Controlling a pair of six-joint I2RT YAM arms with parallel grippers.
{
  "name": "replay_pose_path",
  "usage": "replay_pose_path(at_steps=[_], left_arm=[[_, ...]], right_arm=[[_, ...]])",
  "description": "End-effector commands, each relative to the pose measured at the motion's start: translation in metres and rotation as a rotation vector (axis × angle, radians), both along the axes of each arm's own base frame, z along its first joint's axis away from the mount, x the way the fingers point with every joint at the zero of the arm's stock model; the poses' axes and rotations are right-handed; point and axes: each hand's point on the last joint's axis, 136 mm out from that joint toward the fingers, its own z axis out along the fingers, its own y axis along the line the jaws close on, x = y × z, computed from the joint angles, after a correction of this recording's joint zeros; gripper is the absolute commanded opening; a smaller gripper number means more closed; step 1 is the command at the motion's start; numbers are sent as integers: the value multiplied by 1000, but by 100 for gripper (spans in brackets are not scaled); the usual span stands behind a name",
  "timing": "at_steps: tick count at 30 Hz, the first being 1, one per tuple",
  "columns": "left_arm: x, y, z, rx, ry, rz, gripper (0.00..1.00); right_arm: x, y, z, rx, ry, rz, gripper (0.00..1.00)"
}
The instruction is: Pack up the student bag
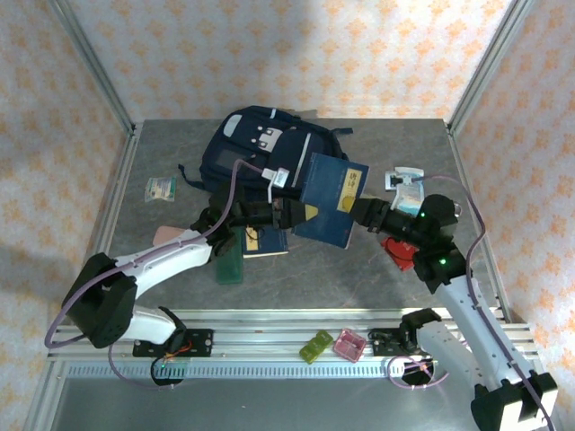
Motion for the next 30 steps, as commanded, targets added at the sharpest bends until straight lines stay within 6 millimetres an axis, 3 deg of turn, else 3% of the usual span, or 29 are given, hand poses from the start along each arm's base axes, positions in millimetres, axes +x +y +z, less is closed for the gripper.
replay_pose_path(at_steps=[1,6,12,16,18,22,30], left_arm=[[11,1,12,-45,-28,6,37],[54,8,-28,169,-3,176,50],[127,44,-95,639,-1,495,55],[166,56,-115,817,-4,626,57],[183,58,-120,926,-33,689,57],[212,52,-137,1087,-69,729,60],[259,36,-155,1252,-161,790,63]], right_arm=[[-12,2,16,11,-70,41,0],[8,-14,5,-40,-32,-105,0],[36,-56,3,-90,-6,-413,0],[49,-102,-12,-184,70,-685,0],[51,-115,-21,-222,99,-759,0],[49,-124,-28,-246,112,-803,0],[44,-127,-30,-249,104,-815,0]])
